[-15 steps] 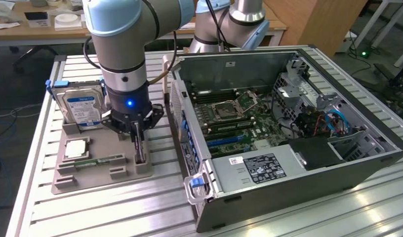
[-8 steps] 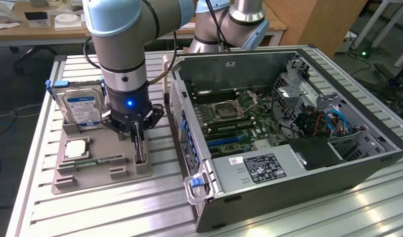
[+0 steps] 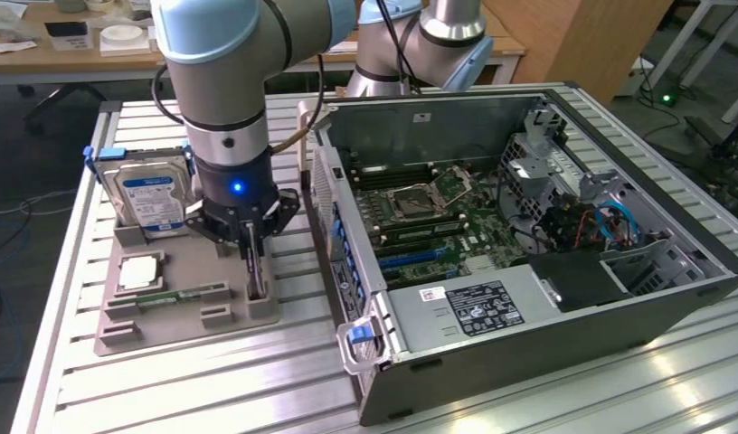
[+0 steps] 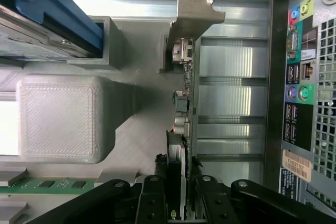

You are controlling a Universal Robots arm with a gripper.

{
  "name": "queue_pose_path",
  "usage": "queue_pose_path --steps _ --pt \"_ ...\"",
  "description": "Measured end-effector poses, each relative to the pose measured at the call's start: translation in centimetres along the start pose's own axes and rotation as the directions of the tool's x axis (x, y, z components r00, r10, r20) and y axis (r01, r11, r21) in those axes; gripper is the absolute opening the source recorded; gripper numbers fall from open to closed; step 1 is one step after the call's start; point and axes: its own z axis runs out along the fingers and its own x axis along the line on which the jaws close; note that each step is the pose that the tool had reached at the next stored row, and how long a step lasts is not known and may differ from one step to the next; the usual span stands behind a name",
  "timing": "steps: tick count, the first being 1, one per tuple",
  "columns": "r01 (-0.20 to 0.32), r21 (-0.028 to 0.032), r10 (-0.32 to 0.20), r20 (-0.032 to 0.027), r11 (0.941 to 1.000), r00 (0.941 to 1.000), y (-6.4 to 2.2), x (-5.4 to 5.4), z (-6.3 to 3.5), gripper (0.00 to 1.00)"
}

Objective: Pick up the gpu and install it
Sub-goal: 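Pick up the gpu and move the gpu toward the slot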

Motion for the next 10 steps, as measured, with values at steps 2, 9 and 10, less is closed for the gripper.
queue_pose_path --steps 2,9,10 --pt "0.000 -0.0001 0.000 0.0002 1.0000 1.0000 0.02 0.0 -0.88 0.27" --pt "0.000 0.0001 0.000 0.0001 1.0000 1.0000 0.09 -0.1 -4.07 0.27" --pt "0.000 0.0001 0.000 0.0001 1.0000 1.0000 0.10 -0.1 -4.52 0.27"
